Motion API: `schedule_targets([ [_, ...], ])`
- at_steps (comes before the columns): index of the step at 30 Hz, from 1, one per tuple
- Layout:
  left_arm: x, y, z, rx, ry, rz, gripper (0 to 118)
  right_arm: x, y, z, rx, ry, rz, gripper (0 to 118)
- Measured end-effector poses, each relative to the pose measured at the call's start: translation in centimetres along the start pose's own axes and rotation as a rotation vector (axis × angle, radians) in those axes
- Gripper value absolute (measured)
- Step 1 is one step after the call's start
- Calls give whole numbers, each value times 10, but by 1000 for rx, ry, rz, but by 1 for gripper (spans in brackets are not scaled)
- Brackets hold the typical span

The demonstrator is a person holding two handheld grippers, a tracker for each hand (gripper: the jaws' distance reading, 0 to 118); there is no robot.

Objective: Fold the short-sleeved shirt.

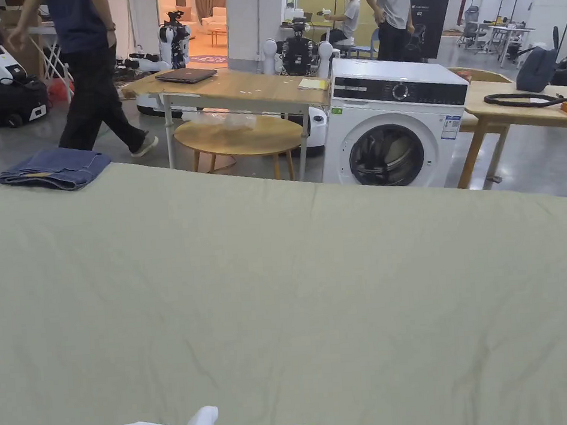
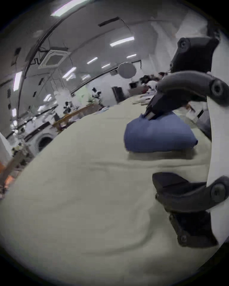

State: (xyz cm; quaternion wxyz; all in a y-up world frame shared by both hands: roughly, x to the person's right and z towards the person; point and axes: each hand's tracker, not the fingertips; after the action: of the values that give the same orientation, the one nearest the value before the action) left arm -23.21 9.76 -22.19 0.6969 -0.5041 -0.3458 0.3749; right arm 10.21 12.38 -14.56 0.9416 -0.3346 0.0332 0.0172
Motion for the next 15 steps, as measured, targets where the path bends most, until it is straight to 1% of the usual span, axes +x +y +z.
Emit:
schedule_targets([
  [1, 1, 1, -6, -18, -32, 11, 87, 0, 0, 0, -1, 0, -2, 0],
  [4, 2, 2, -26, -56, -136, 59, 87, 0, -1, 0, 2, 1, -11, 0],
  [8, 0, -1, -46, -51, -144, 52, 87, 0, -2, 0, 3, 1, -20, 0],
  [10, -1, -3, -49, -41, -134, 33, 87, 1, -2, 0, 2, 2, -25, 0],
  [11, -2, -5, -50, -36, -104, 26, 85, 1, -1, 0, 2, 3, -27, 0],
  [12, -5, -7, -52, -40, -51, 26, 81, 1, -2, 0, 0, 3, -30, 0],
  [13, -7, -9, -54, -39, -61, 35, 75, 2, -2, 0, 0, 3, -30, 0],
  [14, -12, -11, -53, -30, -75, 50, 65, 1, -2, 0, 0, 4, -29, 0],
  [15, -13, -13, -52, -18, -103, 65, 42, 1, -2, 0, 1, 3, -27, 0],
])
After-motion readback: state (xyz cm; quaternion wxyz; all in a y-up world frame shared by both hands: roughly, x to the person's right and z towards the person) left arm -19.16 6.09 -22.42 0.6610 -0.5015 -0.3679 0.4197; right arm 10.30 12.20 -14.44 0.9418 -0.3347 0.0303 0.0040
